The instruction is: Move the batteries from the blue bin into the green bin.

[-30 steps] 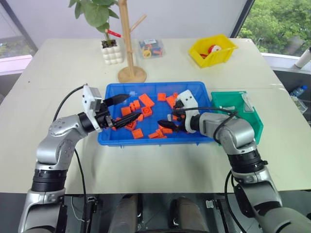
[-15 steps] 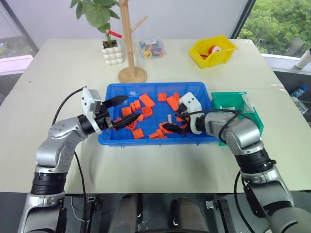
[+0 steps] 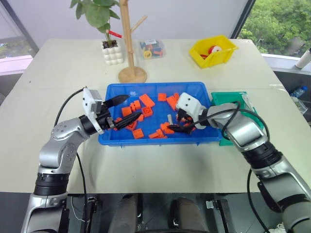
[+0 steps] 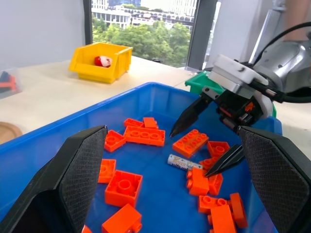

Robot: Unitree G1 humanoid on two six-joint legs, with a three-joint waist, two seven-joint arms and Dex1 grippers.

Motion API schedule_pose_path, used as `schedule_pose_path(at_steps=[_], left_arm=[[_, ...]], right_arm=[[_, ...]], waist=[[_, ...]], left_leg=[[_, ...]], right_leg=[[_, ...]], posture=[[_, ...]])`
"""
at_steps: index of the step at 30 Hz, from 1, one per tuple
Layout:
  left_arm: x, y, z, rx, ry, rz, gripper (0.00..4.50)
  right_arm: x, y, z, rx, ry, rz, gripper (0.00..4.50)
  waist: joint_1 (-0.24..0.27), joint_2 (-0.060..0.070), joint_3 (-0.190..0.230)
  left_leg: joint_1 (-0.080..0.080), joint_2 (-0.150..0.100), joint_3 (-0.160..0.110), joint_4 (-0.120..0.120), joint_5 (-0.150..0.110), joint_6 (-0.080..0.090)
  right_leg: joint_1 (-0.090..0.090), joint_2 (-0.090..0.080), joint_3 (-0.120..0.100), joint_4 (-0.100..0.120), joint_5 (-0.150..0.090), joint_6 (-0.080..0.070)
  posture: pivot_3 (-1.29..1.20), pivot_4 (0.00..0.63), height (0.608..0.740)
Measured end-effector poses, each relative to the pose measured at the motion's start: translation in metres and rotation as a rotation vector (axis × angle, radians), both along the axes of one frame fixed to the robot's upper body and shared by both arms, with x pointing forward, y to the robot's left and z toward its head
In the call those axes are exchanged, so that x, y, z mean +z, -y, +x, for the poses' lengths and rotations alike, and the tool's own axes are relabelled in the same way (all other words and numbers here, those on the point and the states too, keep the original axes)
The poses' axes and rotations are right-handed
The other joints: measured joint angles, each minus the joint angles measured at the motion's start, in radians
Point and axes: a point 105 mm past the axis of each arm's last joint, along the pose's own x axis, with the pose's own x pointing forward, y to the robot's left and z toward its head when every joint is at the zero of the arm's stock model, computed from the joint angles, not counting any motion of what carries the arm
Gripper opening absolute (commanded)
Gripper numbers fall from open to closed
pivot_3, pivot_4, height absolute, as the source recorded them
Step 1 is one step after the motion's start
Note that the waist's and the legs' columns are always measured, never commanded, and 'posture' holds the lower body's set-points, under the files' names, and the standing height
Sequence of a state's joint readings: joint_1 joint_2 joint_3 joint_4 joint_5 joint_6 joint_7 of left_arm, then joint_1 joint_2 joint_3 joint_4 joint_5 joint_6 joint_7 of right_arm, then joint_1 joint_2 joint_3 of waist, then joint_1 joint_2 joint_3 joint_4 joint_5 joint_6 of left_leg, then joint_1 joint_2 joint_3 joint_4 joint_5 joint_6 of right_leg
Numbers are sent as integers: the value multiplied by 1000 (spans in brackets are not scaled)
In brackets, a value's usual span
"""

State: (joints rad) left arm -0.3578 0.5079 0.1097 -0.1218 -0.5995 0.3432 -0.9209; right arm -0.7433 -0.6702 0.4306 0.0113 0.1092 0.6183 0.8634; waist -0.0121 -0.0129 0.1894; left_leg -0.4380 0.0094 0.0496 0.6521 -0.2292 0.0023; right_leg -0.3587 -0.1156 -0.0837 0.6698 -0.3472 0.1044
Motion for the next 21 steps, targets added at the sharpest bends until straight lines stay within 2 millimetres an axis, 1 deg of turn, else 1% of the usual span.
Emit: schedule_pose_path(at_steps=[3, 6, 8, 13, 16, 21], left_arm=[[0, 0, 0, 2, -1, 0, 4500], [0, 0, 0, 2, -1, 0, 4500], [0, 0, 0, 4, -1, -1, 4500], [0, -1, 1, 8, -1, -2, 4500], [0, -1, 1, 11, -1, -2, 4500], [0, -2, 1, 16, -1, -1, 4500]], right_arm=[[1, 5, 5, 12, 15, -28, 4435], [5, 6, 8, 27, 41, -46, 4435], [3, 4, 10, 43, 57, -59, 4435], [-7, -15, 6, 139, 56, -71, 4435], [-8, -17, 4, 197, 74, -93, 4435], [-8, -23, 10, 227, 77, -95, 4435]], waist=[[0, 0, 0], [0, 0, 0], [2, 0, 0], [0, 0, 0], [2, 0, 0], [-1, 0, 0]], left_leg=[[0, 0, 0, 0, 0, 0], [0, 0, 0, 0, 0, 0], [0, 0, 0, 0, 0, 0], [0, 0, 0, 0, 0, 0], [0, 0, 0, 1, 0, 0], [0, 0, 0, 0, 0, 0]], right_leg=[[0, 0, 0, 0, 0, 0], [0, 0, 0, 0, 0, 0], [0, 0, 0, 0, 0, 0], [0, 0, 0, -1, 0, 0], [1, 0, 0, -1, 0, 0], [1, 0, -1, -1, 0, 0]], posture=[[0, 150, 739], [0, 150, 739], [0, 150, 739], [0, 150, 739], [0, 150, 739], [0, 150, 739]])
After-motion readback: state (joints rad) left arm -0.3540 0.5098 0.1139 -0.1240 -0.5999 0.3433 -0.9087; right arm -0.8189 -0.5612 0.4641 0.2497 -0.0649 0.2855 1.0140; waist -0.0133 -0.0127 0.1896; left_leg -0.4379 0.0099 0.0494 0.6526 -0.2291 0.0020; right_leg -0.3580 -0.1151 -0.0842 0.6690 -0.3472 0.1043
